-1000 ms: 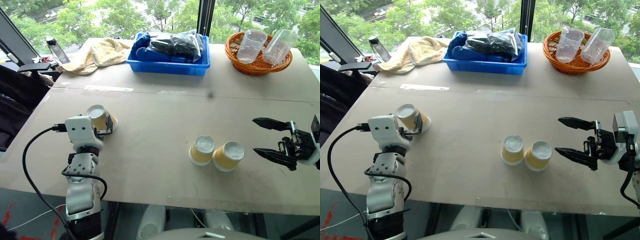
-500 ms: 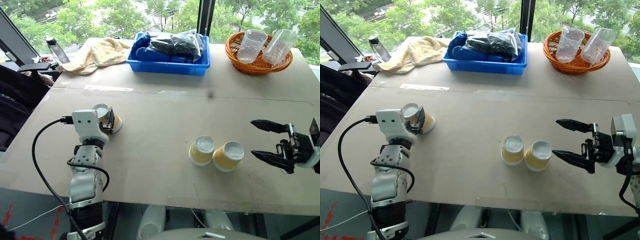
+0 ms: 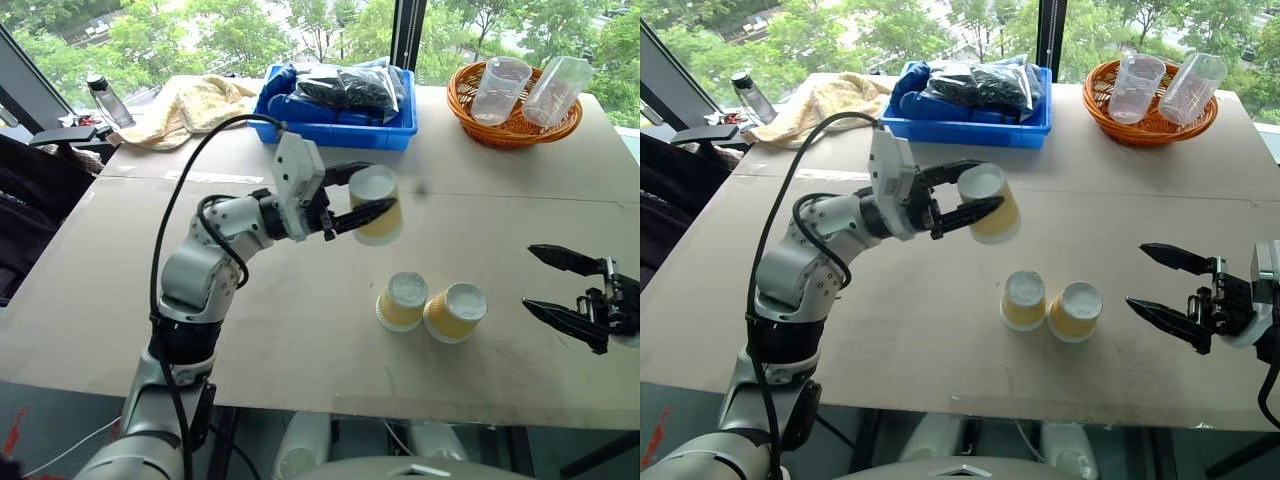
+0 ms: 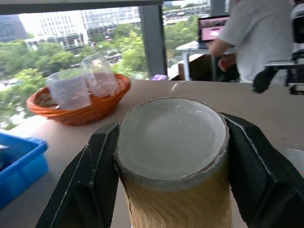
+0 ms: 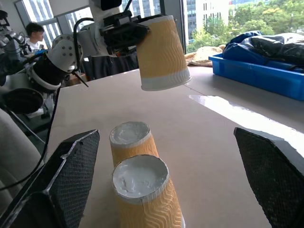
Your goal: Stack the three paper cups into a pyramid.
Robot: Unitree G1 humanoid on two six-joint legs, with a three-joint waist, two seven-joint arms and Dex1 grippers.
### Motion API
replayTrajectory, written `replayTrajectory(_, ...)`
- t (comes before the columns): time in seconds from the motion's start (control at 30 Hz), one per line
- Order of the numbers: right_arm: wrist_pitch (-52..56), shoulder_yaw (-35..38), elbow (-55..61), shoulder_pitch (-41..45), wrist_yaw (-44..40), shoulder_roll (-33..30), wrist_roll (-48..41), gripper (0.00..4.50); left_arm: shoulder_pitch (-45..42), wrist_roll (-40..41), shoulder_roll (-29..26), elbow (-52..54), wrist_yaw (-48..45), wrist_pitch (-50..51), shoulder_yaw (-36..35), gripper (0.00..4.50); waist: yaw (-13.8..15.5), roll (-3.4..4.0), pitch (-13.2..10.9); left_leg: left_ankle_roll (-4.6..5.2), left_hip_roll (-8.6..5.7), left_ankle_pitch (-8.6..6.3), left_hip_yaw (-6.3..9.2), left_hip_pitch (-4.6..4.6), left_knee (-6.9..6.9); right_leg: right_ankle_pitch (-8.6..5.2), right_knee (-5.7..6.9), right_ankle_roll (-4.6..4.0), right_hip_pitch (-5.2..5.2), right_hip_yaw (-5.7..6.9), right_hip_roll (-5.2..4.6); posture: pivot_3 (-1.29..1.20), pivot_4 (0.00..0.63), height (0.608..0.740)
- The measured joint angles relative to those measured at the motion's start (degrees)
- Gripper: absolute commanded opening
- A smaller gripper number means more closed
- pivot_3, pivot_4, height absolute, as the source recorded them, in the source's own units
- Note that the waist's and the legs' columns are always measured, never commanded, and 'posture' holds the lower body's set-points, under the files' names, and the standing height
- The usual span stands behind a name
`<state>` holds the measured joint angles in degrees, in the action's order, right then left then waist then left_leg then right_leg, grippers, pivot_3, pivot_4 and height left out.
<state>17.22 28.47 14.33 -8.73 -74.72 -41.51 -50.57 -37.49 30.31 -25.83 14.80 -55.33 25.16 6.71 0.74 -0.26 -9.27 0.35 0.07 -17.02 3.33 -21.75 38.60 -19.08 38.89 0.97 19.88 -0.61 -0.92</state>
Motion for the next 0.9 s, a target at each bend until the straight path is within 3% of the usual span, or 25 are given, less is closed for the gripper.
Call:
replayTrajectory(0.2, -1.8, 1.8, 3.3, -5.8, 1.1, 2.3, 0.8, 4.50, -3.1, 0.2, 3.3, -2.9, -9.2, -1.0, 8.0, 2.50, -0.2, 0.01, 0.0, 0.00, 0.00, 0.00, -0.01, 0.03, 0.01, 0.00, 0.04, 0.00, -0.01, -0.07, 0.05, 0.00, 0.150, 0.740)
replayTrajectory(0.37, -3.1, 2.2, 7.0, -8.5, 3.8, 5.3, 0.8, 4.50, -5.2, -5.7, 5.9, -8.3, -13.5, -6.8, 14.4, 2.50, 0.0, 0.02, 0.0, 0.00, -0.01, 0.00, 0.00, 0.03, 0.03, 0.00, 0.06, 0.00, -0.01, -0.09, 0.07, 0.00, 0.150, 0.740)
replayTrajectory(0.7, -4.6, 3.3, 8.9, -11.9, 5.3, 6.4, 0.8, 4.50, -5.5, -8.3, 10.2, -11.7, -15.1, -10.1, 15.9, 2.50, 0.0, 0.03, 0.0, 0.01, -0.01, 0.00, 0.01, 0.03, 0.05, 0.00, 0.07, 0.00, -0.01, -0.09, 0.07, 0.00, 0.150, 0.740)
replayTrajectory(0.83, -4.8, 3.5, 9.4, -11.8, 5.5, 6.4, 0.5, 4.50, -5.3, -7.8, 10.4, -11.6, -15.4, -9.2, 15.8, 4.28, 0.0, 0.05, 0.0, 0.01, -0.01, 0.00, 0.01, 0.04, 0.05, 0.00, 0.07, 0.00, -0.02, -0.09, 0.07, 0.00, 0.150, 0.740)
replayTrajectory(0.9, -4.8, 3.5, 9.4, -11.7, 5.5, 6.2, 0.3, 4.50, -4.9, -8.8, 11.3, -11.9, -13.4, -9.9, 15.6, 4.41, 0.0, 0.04, 0.0, 0.01, -0.01, 0.00, 0.02, 0.04, 0.05, 0.00, 0.07, 0.00, -0.02, -0.09, 0.06, 0.00, 0.150, 0.740)
